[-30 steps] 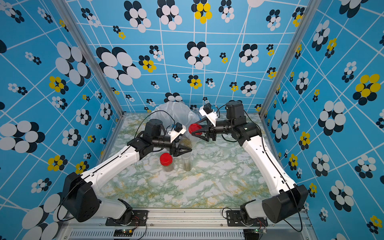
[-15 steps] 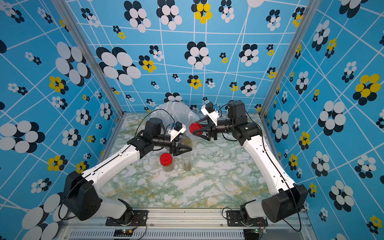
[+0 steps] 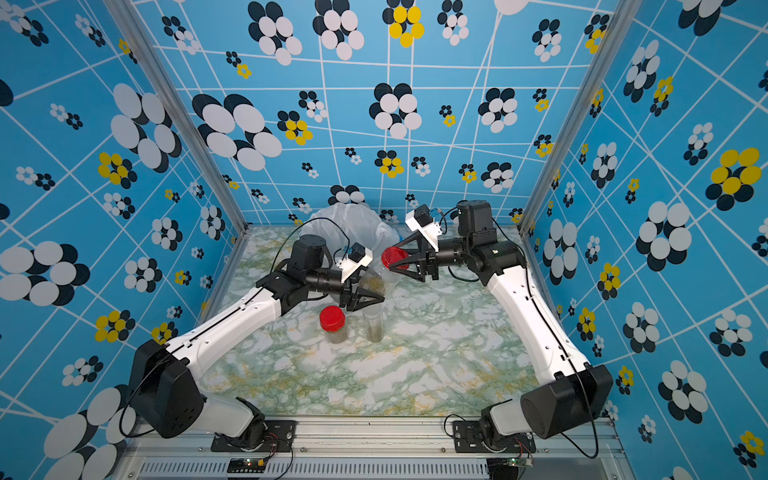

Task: Empty moldy mung beans from jars
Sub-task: Unscrew the lid from the jar.

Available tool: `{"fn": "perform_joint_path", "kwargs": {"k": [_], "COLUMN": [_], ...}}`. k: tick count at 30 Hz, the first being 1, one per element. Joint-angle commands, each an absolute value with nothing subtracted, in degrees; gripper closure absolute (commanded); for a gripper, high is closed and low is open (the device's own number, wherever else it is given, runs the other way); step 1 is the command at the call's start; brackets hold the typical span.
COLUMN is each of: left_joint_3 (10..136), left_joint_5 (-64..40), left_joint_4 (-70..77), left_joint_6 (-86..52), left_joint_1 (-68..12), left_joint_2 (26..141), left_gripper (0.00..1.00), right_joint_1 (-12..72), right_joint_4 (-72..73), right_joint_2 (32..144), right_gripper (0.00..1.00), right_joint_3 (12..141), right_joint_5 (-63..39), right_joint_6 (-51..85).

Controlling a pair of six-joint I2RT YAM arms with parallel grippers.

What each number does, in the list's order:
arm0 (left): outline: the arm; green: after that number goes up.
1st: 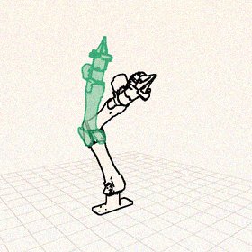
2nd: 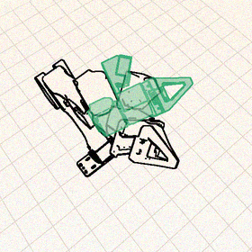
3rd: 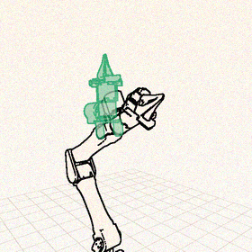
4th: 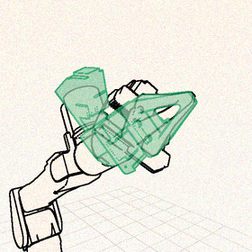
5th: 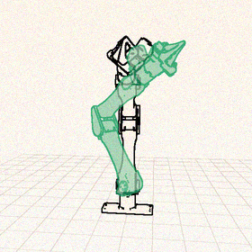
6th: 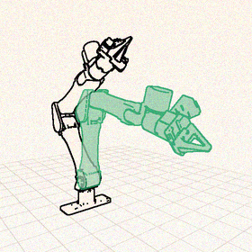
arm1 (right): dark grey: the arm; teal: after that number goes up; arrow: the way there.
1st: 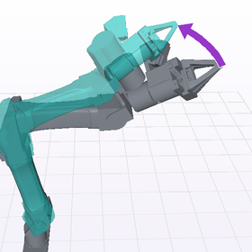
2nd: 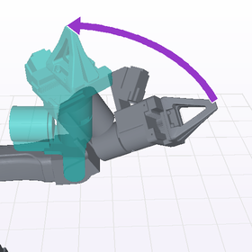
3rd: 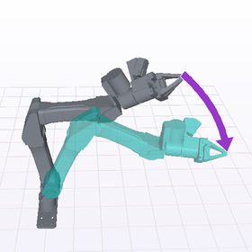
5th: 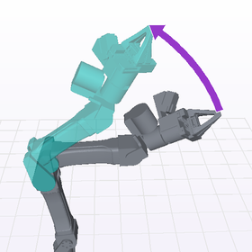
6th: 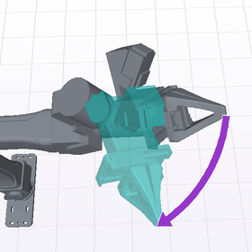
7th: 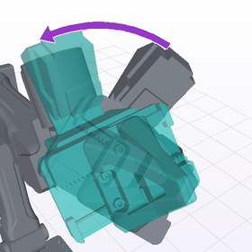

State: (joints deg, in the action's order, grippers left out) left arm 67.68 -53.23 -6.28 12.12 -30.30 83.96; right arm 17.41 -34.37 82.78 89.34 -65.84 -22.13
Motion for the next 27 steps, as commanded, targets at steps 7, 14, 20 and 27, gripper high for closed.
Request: {"fn": "perform_joint_path", "kwargs": {"k": [7,14,20,27], "left_joint_3": [69.41,69.6,69.0,69.37], "left_joint_5": [-51.46,-50.46,-49.24,-45.68], "left_joint_4": [-7.5,-9.02,-7.97,-7.73], "left_joint_6": [10.56,11.06,10.43,9.07], "left_joint_1": [-27.47,-27.48,-27.51,-28.3], "left_joint_2": [85.41,85.32,85.02,82.24], "left_gripper": [0.63,0.63,0.63,0.63], "right_joint_1": [17.18,17.22,17.22,17.14], "right_joint_4": [-49.93,-48.05,-38.72,-30.18], "right_joint_2": [86.91,88.26,86.14,85.49], "right_gripper": [0.42,0.42,0.43,0.46], "right_joint_3": [99.44,102.36,99.76,96.82], "right_joint_5": [-78.6,-76.71,-68.46,-58.21], "right_joint_6": [-31.89,-29.15,-20.18,-11.85]}}
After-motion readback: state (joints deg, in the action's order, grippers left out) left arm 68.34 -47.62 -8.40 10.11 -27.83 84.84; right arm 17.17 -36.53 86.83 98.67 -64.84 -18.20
